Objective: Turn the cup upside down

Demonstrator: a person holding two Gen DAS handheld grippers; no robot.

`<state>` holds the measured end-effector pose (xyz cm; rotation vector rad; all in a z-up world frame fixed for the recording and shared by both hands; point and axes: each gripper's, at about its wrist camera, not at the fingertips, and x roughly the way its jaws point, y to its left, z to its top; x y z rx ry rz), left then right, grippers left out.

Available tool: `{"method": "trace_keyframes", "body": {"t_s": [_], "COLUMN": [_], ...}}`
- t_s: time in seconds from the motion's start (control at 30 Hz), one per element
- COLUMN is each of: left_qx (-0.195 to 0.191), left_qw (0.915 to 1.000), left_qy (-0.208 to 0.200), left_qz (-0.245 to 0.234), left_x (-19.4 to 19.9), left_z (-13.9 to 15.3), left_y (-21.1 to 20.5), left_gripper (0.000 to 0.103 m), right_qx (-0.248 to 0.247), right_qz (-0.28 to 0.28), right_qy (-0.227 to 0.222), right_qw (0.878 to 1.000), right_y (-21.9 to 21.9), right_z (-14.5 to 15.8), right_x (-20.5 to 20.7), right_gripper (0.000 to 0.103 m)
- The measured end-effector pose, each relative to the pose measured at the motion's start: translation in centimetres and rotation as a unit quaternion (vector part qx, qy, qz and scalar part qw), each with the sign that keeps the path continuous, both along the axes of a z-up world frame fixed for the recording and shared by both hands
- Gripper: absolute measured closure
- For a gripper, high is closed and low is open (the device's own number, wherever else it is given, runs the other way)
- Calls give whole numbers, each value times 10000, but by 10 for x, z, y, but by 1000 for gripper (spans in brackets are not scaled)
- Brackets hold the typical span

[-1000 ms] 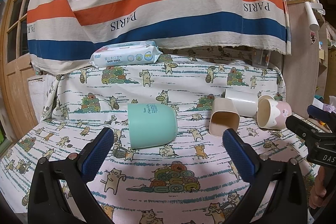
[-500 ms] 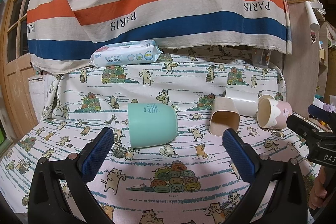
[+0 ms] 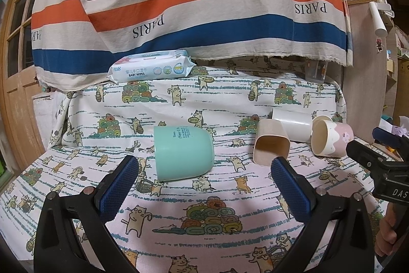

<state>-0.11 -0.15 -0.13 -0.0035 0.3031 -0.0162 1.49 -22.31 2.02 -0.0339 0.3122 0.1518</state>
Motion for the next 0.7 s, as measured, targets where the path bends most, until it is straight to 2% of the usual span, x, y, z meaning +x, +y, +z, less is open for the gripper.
{"method": "trace_keyframes", "body": {"t_s": [0.23,0.47,0.53,0.63,0.7], "left_qx": [-3,-20,-51,11,26], "left_qw": [10000,10000,9999,9992,9986], "left_qy": [2,29,132,376,505], "left_qz": [4,10,-56,-160,-172], "left_x": [0,1,6,16,23], "left_z": [0,1,0,-1,3], "left_y": [0,-2,-2,-5,-7], "left_gripper": [0,0,0,0,0], "right_qx": [9,31,144,310,567], "right_qz": [111,361,576,557,568], "right_qy": [49,457,626,905,936], "right_qw": [9999,9983,9963,9939,9924], "right_y": [2,12,18,24,22], "right_z": [0,-1,9,34,56], "right_x": [1,8,8,18,26], "right_gripper": [0,0,0,0,0]}}
